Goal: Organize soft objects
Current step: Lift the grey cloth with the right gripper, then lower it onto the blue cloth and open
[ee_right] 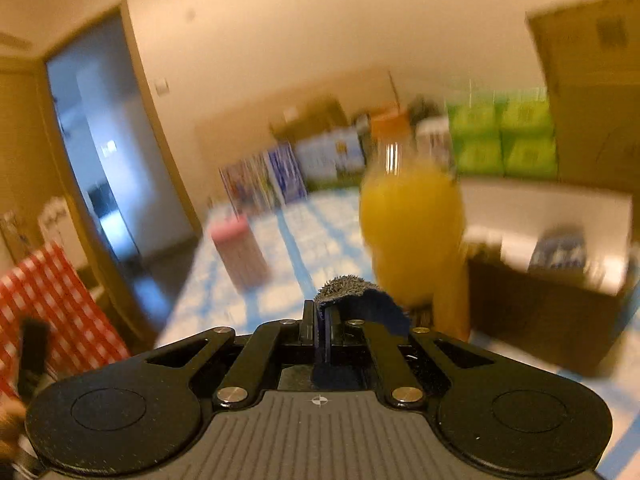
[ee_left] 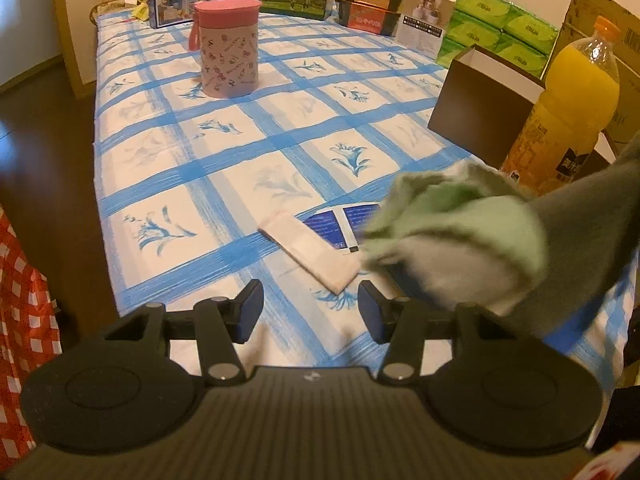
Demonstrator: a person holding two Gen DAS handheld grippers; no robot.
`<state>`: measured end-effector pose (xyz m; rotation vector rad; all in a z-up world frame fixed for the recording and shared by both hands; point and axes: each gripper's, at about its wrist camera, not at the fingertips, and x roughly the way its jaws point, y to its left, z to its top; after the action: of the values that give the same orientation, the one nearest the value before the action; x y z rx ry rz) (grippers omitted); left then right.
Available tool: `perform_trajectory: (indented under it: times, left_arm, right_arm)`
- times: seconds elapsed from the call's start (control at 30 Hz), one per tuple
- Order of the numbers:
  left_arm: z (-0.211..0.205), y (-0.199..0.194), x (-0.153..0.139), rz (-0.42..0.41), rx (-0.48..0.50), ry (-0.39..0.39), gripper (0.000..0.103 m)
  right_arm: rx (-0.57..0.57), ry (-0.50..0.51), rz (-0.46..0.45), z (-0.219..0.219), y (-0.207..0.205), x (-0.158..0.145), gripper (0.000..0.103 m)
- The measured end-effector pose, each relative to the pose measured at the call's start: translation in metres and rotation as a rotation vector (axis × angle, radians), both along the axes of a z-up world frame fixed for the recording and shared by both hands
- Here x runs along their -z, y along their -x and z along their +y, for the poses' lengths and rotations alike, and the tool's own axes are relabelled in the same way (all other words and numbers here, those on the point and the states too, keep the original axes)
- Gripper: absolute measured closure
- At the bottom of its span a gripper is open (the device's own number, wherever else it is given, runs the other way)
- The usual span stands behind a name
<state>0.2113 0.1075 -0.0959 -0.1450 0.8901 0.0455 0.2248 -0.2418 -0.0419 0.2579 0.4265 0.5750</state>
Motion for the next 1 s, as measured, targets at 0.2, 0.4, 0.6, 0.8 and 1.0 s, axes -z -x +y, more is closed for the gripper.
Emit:
perform_trajectory:
  times: [0.2, 0.4, 0.6, 0.8, 1.0]
  left_arm:
    - [-0.002, 0.015, -0.008, -0.020, -0.004, 0.012, 0.055]
    - [-0.006, 0.024, -0.013, -0.032, 0.008, 0.019, 0.055]
    - [-0.008, 0.025, -0.009, -0.017, 0.014, 0.016, 0.055]
    - [-0.011, 0.022, -0.004, -0.001, 0.021, 0.014, 0.055]
    - [-0.016, 0.020, -0.001, 0.014, 0.032, 0.010, 0.055]
  right_arm:
    - [0.048, -0.042, -0.106, -0.033, 0.024, -0.047, 0.100]
    - [0.042, -0.142, -0.124, -0.055, 0.030, -0.066, 0.100]
    - [-0.095, -0.092, 0.151, -0.055, 0.021, -0.035, 0.100]
    - [-0.232, 0.115, 0.534, -0.021, 0.008, 0.044, 0.100]
    - [-0.148, 0.308, 0.564, 0.008, -0.021, 0.091, 0.100]
